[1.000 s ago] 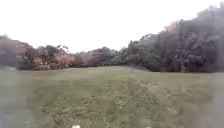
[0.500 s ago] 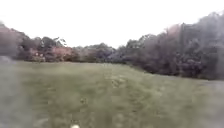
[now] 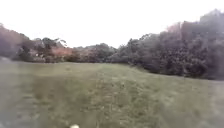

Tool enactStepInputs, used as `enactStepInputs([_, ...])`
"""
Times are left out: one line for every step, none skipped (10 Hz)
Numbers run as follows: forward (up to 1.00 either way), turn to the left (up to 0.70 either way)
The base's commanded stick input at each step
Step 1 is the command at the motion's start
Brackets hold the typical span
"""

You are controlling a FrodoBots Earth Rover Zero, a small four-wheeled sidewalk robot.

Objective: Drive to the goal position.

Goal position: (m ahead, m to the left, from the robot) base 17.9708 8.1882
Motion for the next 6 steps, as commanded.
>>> enactStepInputs([1.0,0.0])
enactStepInputs([1.0,0.0])
enactStepInputs([1.0,0.0])
enactStepInputs([1.0,0.0])
enactStepInputs([1.0,0.0])
enactStepInputs([1.0,0.0])
